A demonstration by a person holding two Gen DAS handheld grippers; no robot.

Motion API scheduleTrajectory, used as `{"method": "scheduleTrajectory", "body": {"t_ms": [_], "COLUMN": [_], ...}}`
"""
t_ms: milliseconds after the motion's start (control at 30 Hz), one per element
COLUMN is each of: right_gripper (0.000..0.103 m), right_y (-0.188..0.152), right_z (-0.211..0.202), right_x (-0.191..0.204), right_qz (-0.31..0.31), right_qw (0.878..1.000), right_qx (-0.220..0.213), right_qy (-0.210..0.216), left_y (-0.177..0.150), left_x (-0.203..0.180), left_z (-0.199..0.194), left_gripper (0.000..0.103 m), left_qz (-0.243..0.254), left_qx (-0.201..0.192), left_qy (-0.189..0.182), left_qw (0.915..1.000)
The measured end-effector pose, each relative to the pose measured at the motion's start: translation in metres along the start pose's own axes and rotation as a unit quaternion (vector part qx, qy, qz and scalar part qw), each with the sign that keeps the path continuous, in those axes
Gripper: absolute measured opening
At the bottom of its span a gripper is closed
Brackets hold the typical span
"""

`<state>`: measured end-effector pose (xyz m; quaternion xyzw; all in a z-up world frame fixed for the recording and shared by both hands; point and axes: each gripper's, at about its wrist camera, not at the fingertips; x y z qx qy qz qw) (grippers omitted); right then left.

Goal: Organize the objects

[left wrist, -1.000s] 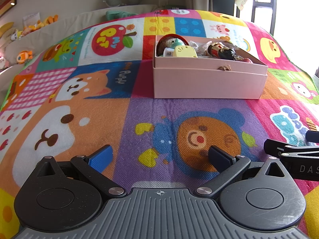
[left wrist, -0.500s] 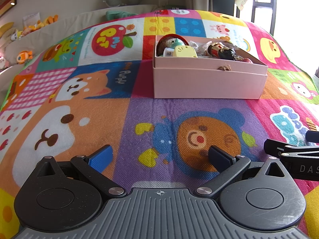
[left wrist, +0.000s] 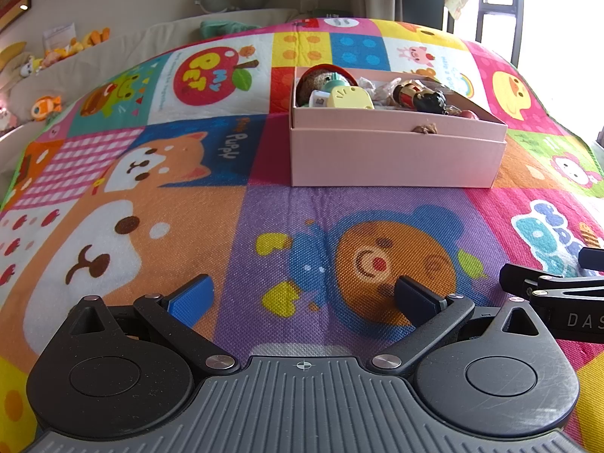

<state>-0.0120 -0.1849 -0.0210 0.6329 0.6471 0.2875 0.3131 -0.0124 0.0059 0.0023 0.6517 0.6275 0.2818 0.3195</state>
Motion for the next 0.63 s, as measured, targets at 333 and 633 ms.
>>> {"method": "scheduleTrajectory", "body": {"t_ms": [333,633], "right_gripper": [0.103,0.103], "right_y": [0.0,0.0], "right_z": [0.0,0.0001], "right_x": [-0.0001,-0.0002], "right_qz": [0.0,0.0], "right_qw": [1.0,1.0], "right_qx": [0.0,0.0], "right_qy": [0.0,0.0], "left_y": [0.0,-0.0004], "left_x": [0.0002,-0.0002], "left_z": [0.0003,0.0], "left_gripper": [0.103,0.103], "left_qz": [0.0,-0.002], "left_qx": [0.0,-0.001], "left_qy": [0.0,-0.003], "left_qw": [1.0,1.0]}}
Point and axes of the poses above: each gripper's, at about its wrist camera, not at the fingertips, and z roughly the way its jaws point, x to its left, y to its top, and after that the axes turned 5 degrees about -y, right-handed
